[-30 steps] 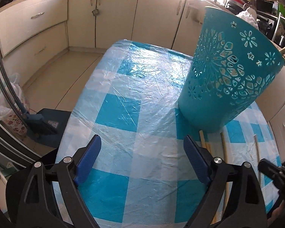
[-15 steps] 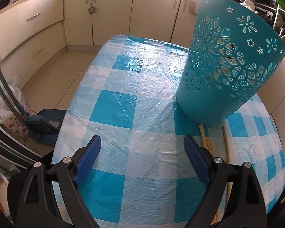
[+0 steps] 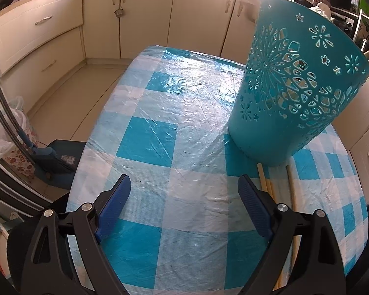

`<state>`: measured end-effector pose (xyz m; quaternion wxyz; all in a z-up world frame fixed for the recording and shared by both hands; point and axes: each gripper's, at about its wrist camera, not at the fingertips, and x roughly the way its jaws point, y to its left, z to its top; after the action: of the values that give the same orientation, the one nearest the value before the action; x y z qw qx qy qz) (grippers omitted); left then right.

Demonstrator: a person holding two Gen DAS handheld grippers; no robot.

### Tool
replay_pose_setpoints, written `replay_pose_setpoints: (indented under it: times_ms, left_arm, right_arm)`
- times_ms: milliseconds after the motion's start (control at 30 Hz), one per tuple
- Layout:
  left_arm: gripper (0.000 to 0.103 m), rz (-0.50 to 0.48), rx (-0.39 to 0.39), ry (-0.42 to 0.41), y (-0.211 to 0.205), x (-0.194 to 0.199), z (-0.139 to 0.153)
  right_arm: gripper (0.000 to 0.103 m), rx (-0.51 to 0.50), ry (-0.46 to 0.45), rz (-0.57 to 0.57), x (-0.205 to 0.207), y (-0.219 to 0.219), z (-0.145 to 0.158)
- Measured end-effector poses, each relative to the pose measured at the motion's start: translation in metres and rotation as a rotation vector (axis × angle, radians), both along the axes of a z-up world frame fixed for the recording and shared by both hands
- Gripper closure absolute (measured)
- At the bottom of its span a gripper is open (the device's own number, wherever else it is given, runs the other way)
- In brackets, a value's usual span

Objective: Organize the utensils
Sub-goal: 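Lift the chopstick over the teal basket and open the right gripper, then lower the left gripper to the chopsticks and grasp one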

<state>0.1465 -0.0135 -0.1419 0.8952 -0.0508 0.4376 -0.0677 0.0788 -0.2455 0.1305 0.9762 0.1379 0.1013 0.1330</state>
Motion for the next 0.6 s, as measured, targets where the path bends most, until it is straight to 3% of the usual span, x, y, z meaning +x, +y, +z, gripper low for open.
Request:
replay_pose_setpoints:
  times_ms: [167, 300, 600]
  left_arm:
    - [0.018, 0.002, -0.01, 0.002, 0.001, 0.001, -0.001]
    - [0.018, 0.003, -0.012, 0.001, 0.001, 0.001, -0.001]
    - [0.017, 0.02, 0.005, -0.006, 0.002, -0.001, 0.0]
  right_arm:
    - [0.097, -0.038, 0.082, -0.067, 0.032, 0.008, -0.051]
    - [0.097, -0.067, 0.147, -0.06, 0.032, 0.011, -0.078]
    - [0.086, -0.106, 0.126, -0.044, -0.015, 0.006, -0.068]
